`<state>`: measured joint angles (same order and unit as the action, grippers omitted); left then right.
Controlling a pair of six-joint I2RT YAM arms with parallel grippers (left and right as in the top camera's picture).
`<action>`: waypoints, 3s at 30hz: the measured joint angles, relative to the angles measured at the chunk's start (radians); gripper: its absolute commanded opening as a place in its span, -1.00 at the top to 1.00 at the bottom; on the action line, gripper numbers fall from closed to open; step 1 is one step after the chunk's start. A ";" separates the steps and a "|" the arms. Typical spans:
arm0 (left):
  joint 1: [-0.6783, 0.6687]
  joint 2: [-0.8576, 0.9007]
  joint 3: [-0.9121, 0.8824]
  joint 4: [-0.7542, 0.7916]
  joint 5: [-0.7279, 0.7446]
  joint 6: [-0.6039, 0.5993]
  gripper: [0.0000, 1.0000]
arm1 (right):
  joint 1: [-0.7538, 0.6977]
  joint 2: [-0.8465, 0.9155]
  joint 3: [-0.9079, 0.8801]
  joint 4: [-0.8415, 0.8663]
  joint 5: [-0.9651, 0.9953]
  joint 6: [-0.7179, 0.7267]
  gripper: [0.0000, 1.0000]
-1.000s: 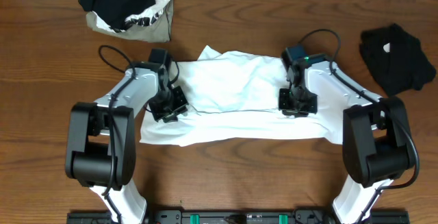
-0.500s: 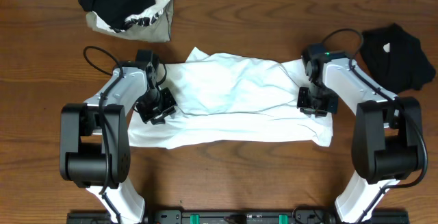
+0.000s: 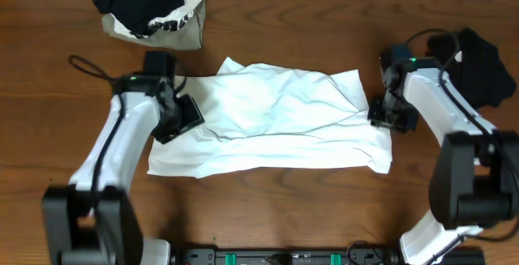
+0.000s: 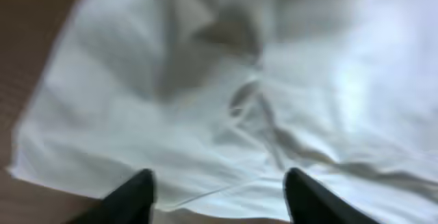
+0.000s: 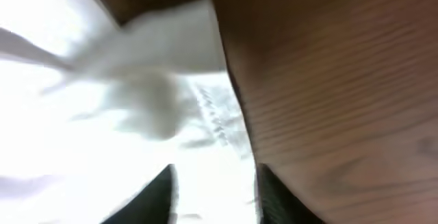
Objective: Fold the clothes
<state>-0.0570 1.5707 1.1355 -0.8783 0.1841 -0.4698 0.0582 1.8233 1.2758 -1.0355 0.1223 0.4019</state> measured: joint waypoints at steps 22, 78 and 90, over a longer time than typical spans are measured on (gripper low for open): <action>0.057 0.396 0.636 -0.060 -0.004 0.131 -0.81 | -0.040 -0.021 0.229 0.154 -0.180 -0.240 -0.83; -0.112 0.777 0.734 0.115 -0.115 0.212 -0.35 | -0.016 0.282 0.230 0.301 -0.256 -0.292 -0.67; -0.121 0.780 0.734 0.120 -0.124 0.226 0.85 | -0.014 0.282 0.230 0.361 -0.253 -0.278 -0.32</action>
<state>-0.1776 2.3512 1.8690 -0.7586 0.0597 -0.2436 0.0437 2.1048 1.5063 -0.6746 -0.1307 0.1242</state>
